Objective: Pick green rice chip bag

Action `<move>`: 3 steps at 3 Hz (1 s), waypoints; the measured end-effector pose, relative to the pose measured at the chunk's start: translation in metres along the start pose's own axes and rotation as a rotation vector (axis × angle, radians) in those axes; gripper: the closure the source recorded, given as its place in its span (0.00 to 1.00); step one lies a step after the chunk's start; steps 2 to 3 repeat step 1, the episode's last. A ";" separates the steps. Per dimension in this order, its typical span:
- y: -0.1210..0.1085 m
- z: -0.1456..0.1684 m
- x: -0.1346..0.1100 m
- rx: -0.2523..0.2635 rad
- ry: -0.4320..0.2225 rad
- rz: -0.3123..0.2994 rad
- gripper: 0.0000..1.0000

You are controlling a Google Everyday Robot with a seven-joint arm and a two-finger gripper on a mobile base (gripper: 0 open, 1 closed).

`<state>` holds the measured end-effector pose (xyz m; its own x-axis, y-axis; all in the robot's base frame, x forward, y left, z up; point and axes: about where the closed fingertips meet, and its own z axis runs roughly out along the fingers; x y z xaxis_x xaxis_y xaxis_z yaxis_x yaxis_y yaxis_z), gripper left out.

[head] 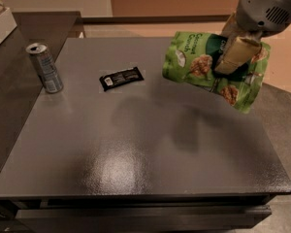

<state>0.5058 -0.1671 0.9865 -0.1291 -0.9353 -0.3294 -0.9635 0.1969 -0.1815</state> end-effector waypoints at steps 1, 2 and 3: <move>0.000 0.000 0.000 0.000 0.000 0.000 1.00; 0.000 0.000 0.000 0.000 0.000 0.000 1.00; 0.000 0.000 0.000 0.000 0.000 0.000 1.00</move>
Offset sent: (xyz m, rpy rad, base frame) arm 0.0000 0.0000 0.0000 0.0000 0.0000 0.0000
